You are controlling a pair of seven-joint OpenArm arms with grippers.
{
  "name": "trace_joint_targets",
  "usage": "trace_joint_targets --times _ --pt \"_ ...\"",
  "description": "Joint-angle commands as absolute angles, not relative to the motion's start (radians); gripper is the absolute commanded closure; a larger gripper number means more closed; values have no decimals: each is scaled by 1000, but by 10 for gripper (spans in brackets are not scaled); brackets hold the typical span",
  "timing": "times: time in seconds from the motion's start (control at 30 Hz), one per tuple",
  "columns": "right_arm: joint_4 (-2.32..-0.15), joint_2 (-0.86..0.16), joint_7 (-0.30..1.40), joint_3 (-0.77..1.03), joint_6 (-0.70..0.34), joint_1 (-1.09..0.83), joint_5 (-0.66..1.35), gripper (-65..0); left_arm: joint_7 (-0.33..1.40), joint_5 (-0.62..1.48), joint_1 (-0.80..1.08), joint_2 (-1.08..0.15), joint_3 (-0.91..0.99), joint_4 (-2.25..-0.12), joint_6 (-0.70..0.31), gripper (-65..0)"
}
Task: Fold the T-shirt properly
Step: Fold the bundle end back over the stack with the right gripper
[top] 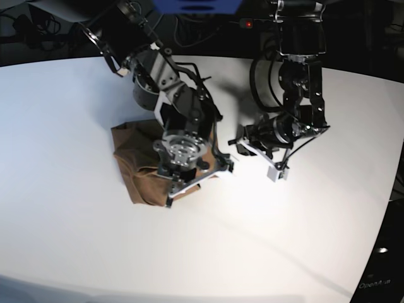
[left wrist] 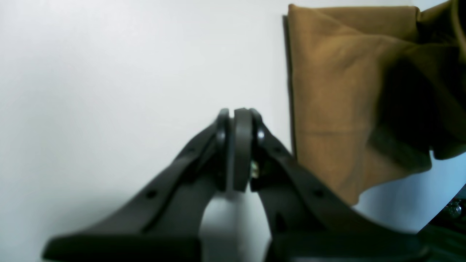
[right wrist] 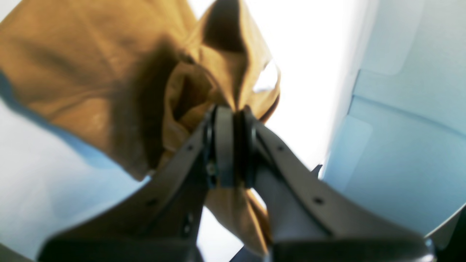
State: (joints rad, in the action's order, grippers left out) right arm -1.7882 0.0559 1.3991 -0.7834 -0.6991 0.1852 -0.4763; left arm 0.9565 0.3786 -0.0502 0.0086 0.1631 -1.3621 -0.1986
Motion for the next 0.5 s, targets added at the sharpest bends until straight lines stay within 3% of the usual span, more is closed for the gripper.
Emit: trace_joint_targets --times 0.0,0.47 --pt "-1804 76 1396 -792 -698 205 -486 0 984 351 -50 10 163 -1365 -186 -26" --pt "-1666 114 1392 -832 -698 208 -492 -4 983 351 -50 10 163 -1365 -186 -26"
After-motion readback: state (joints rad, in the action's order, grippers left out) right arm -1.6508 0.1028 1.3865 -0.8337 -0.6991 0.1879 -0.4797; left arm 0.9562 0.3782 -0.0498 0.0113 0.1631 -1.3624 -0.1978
